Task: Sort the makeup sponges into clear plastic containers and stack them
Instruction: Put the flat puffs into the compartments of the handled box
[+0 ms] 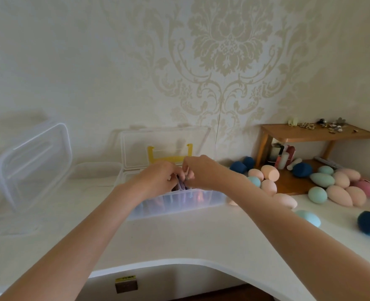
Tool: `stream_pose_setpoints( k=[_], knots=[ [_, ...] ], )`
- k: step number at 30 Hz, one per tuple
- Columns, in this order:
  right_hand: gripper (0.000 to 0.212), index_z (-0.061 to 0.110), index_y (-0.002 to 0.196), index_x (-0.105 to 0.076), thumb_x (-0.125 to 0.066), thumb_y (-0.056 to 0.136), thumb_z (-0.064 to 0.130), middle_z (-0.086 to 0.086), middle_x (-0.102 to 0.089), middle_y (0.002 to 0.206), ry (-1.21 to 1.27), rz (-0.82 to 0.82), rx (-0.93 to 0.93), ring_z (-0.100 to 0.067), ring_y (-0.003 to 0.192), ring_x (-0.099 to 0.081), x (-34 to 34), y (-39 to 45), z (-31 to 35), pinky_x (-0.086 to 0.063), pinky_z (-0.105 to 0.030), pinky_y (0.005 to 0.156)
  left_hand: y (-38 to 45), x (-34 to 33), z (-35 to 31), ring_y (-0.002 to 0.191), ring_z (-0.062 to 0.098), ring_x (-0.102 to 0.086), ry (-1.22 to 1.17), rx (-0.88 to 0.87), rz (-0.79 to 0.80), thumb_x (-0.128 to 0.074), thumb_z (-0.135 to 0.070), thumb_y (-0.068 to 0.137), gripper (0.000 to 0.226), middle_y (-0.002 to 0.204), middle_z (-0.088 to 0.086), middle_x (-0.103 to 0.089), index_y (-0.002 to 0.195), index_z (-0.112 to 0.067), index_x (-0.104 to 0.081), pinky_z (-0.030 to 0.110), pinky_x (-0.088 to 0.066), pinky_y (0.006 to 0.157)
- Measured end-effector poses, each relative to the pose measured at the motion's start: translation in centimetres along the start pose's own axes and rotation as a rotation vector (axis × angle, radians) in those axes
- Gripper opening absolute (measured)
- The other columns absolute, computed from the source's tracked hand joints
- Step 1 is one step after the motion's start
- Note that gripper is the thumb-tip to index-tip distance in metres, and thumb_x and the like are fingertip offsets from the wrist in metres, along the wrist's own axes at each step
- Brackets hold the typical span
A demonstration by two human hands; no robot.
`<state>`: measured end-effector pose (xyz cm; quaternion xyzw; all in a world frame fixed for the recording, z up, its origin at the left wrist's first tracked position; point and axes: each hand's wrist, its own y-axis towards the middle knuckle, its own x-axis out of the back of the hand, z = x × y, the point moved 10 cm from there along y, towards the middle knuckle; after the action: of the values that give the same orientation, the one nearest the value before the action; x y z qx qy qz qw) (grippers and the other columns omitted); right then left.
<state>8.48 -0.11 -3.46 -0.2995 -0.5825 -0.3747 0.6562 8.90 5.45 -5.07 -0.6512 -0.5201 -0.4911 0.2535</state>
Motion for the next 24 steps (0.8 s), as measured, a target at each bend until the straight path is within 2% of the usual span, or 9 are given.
stream_pose_setpoints(
  k=[1,2,4,6,9,13,15,19,24],
  knots=[
    [0.018,0.001,0.094,-0.065,-0.055,0.086,0.013,-0.011,-0.067,0.094,0.011,-0.012,0.003,-0.025,0.091,-0.06,0.1,0.1,-0.1,-0.04,-0.023,0.063,0.0,-0.1,0.3,0.094,0.021,-0.063,-0.002,0.007,0.002,-0.042,0.004,0.084,0.034,0.103,0.001,-0.069,0.094,-0.01,-0.071,0.026,-0.048,0.088],
    [0.02,0.001,0.097,-0.067,-0.055,0.087,0.013,-0.011,-0.067,0.098,-0.001,-0.017,0.006,-0.025,0.096,-0.058,0.0,0.1,-0.1,-0.034,-0.022,0.063,0.0,-0.2,0.5,0.097,0.022,-0.063,-0.01,0.017,0.003,-0.042,0.003,0.084,0.034,0.106,0.003,-0.069,0.094,-0.011,-0.071,0.032,-0.048,0.09],
    [0.022,0.004,0.1,-0.067,-0.059,0.087,0.02,-0.008,-0.053,0.098,-0.055,-0.026,0.017,-0.026,0.108,-0.047,-0.3,0.3,0.1,-0.032,-0.022,0.071,-0.2,-0.1,0.7,0.097,0.021,-0.063,-0.028,0.03,-0.001,-0.043,0.003,0.085,0.033,0.105,0.003,-0.069,0.094,-0.012,-0.071,0.032,-0.047,0.09],
    [0.025,0.006,0.1,-0.067,-0.063,0.085,0.026,-0.006,-0.034,0.099,-0.072,-0.003,0.001,-0.029,0.115,-0.038,-0.6,0.6,0.0,-0.041,-0.034,0.085,-0.5,-0.2,0.6,0.095,0.021,-0.063,-0.027,0.029,0.002,-0.045,0.002,0.086,0.033,0.103,0.002,-0.07,0.096,-0.015,-0.071,0.032,-0.048,0.089],
    [0.026,0.007,0.099,-0.068,-0.065,0.083,0.028,-0.005,-0.03,0.1,-0.097,0.01,0.0,-0.031,0.117,-0.037,-0.8,0.9,0.3,-0.043,-0.042,0.094,-0.8,-0.2,0.3,0.093,0.023,-0.062,-0.027,0.014,0.011,-0.046,-0.001,0.087,0.03,0.104,0.001,-0.069,0.098,-0.015,-0.071,0.03,-0.047,0.085],
    [0.026,0.011,0.094,-0.072,-0.069,0.079,0.032,-0.008,-0.042,0.103,-0.005,-0.031,0.005,-0.025,0.107,-0.04,-0.3,0.8,-0.5,-0.043,-0.038,0.095,-0.7,0.0,0.5,0.091,0.027,-0.063,-0.051,0.033,0.028,-0.046,-0.001,0.086,0.029,0.103,0.002,-0.07,0.097,-0.015,-0.069,0.033,-0.049,0.084],
    [0.024,0.012,0.086,-0.074,-0.068,0.08,0.035,-0.008,-0.048,0.096,0.034,-0.083,-0.019,-0.025,0.105,-0.044,0.1,0.8,-1.5,-0.043,-0.034,0.092,-0.6,0.1,0.6,0.089,0.027,-0.064,-0.031,0.035,0.026,-0.045,-0.002,0.087,0.03,0.1,0.004,-0.071,0.098,-0.017,-0.069,0.035,-0.05,0.082],
    [0.027,0.01,0.065,-0.063,-0.063,0.084,0.03,-0.006,-0.041,0.096,0.03,-0.089,-0.079,-0.024,0.095,-0.039,-0.7,0.5,-1.6,-0.04,-0.032,0.085,-0.2,0.0,0.3,0.089,0.022,-0.064,-0.022,0.033,0.019,-0.046,-0.003,0.086,0.03,0.097,0.002,-0.072,0.095,-0.019,-0.07,0.035,-0.051,0.083],
    [0.02,0.009,0.086,-0.063,-0.063,0.083,0.028,-0.009,-0.041,0.121,0.038,-0.186,-0.049,-0.025,0.109,-0.042,-0.4,0.4,-1.5,-0.04,-0.03,0.086,-0.1,0.0,0.3,0.095,0.024,-0.06,0.017,0.049,0.017,-0.047,-0.004,0.087,0.03,0.106,0.004,-0.066,0.106,-0.015,-0.067,0.038,-0.048,0.088]
  ],
)
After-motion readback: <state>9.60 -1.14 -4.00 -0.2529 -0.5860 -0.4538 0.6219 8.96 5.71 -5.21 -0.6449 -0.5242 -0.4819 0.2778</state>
